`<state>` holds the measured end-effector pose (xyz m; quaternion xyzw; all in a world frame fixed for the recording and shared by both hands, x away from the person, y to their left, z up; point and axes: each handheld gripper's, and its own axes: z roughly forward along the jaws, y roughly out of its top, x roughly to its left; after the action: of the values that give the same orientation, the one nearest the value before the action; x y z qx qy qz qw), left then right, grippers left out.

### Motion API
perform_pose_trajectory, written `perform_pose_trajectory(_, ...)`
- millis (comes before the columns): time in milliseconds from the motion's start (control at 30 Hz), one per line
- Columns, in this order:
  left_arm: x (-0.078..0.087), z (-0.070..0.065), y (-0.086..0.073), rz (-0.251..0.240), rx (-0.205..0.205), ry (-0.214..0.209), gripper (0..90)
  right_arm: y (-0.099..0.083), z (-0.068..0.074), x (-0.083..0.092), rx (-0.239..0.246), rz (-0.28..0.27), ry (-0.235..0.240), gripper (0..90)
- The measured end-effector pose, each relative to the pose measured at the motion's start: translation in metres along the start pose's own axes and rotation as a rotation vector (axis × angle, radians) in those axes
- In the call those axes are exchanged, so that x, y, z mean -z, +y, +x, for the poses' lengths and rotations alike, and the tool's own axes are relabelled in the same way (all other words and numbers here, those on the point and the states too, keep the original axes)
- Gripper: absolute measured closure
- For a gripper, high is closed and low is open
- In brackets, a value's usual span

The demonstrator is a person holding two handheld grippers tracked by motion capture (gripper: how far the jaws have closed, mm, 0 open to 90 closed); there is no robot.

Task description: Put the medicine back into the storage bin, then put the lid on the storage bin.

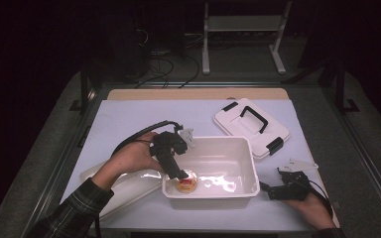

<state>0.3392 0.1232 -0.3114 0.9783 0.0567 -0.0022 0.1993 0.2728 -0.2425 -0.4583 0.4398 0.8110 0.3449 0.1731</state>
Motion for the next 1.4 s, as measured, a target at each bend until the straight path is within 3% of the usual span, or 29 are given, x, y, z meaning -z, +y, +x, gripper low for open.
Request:
perform_pose_trajectory(333, 0.037, -0.001, -0.016, -0.068, 0.046, 0.042, 19.9, 0.0, 0.0, 0.0, 0.001, -0.001, -0.001, 12.9)
perform_pose_trajectory(433, 0.051, 0.0, -0.031, -0.077, 0.069, 0.068, 20.2, 0.0, 0.0, 0.0, 0.001, -0.001, -0.002, 12.9)
perform_pose_trajectory(633, 0.063, 0.002, -0.054, -0.087, 0.125, 0.094, 20.2, 0.0, 0.0, 0.0, 0.001, -0.001, -0.001, 12.9)
perform_pose_trajectory(667, 0.067, 0.004, -0.064, -0.093, 0.156, 0.101, 20.2, 0.0, 0.0, 0.0, 0.001, -0.001, -0.001, 12.9)
perform_pose_trajectory(833, 0.069, 0.008, -0.088, -0.083, 0.206, 0.133, 21.4, 0.0, 0.0, 0.0, 0.001, 0.0, -0.001, 12.9)
perform_pose_trajectory(900, 0.067, 0.01, -0.101, -0.085, 0.251, 0.145, 21.2, 0.0, 0.0, 0.0, 0.001, 0.0, -0.001, 12.8)
perform_pose_trajectory(1000, 0.064, 0.012, -0.11, -0.077, 0.276, 0.15, 20.8, 0.0, 0.0, 0.0, 0.002, 0.0, -0.001, 12.8)
perform_pose_trajectory(1067, 0.059, 0.013, -0.123, -0.069, 0.316, 0.16, 20.3, 0.0, 0.0, 0.0, 0.002, 0.0, -0.001, 12.9)
perform_pose_trajectory(1300, 0.044, 0.015, -0.154, -0.062, 0.383, 0.168, 25.1, 0.0, 0.0, 0.0, 0.002, 0.0, -0.001, 12.9)
perform_pose_trajectory(1400, 0.039, 0.014, -0.161, -0.053, 0.393, 0.178, 27.4, 0.0, 0.0, 0.0, 0.002, 0.001, -0.002, 12.8)
